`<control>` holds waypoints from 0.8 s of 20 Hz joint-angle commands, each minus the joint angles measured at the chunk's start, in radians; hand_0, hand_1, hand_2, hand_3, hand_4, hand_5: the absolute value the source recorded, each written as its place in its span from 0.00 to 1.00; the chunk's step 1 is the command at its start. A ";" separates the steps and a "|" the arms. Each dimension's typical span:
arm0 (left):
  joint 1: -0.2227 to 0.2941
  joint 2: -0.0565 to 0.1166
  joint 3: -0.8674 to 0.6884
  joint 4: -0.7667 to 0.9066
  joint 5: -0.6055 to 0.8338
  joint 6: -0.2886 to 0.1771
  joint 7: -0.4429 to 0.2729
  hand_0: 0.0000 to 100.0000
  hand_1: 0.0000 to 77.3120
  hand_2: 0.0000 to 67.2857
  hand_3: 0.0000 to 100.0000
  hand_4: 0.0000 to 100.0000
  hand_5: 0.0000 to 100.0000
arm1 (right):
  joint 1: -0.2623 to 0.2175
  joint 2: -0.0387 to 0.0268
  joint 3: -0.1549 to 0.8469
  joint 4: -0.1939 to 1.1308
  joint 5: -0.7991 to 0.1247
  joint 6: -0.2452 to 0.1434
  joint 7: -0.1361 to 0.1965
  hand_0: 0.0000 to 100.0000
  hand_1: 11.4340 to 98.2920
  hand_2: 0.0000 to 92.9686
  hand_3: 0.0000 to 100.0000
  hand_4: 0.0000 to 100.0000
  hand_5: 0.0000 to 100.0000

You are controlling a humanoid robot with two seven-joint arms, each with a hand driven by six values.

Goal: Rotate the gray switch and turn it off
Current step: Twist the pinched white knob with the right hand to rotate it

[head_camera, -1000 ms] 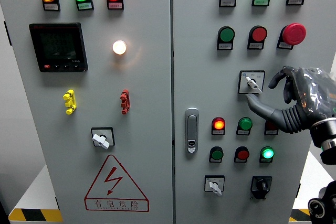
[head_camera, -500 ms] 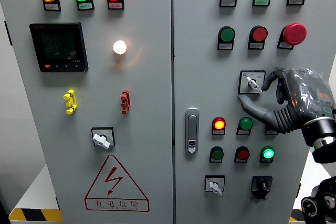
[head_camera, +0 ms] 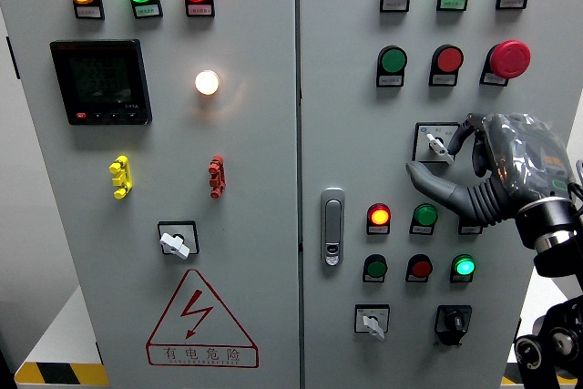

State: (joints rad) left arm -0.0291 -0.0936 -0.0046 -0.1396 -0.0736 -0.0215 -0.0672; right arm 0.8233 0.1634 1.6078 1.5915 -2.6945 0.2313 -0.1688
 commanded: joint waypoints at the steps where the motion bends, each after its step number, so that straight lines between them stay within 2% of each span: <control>1: 0.000 0.000 0.000 0.000 0.000 0.000 0.001 0.00 0.00 0.19 0.18 0.10 0.12 | 0.000 0.0008 0.000 -0.002 -0.001 -0.004 0.000 0.00 0.29 0.71 1.00 0.89 1.00; 9: 0.000 0.000 0.000 0.000 0.000 0.000 0.000 0.00 0.00 0.19 0.18 0.10 0.12 | -0.004 -0.0008 0.001 -0.010 -0.011 -0.010 0.000 0.00 0.28 0.72 1.00 0.89 1.00; 16: 0.000 0.000 0.000 0.000 0.000 0.000 0.001 0.00 0.00 0.20 0.18 0.10 0.12 | 0.002 0.0007 0.004 -0.038 -0.031 -0.010 0.002 0.00 0.27 0.72 1.00 0.89 1.00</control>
State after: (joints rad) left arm -0.0291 -0.0936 -0.0046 -0.1396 -0.0736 -0.0215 -0.0661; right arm 0.8232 0.1636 1.6119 1.5579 -2.7180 0.2202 -0.1671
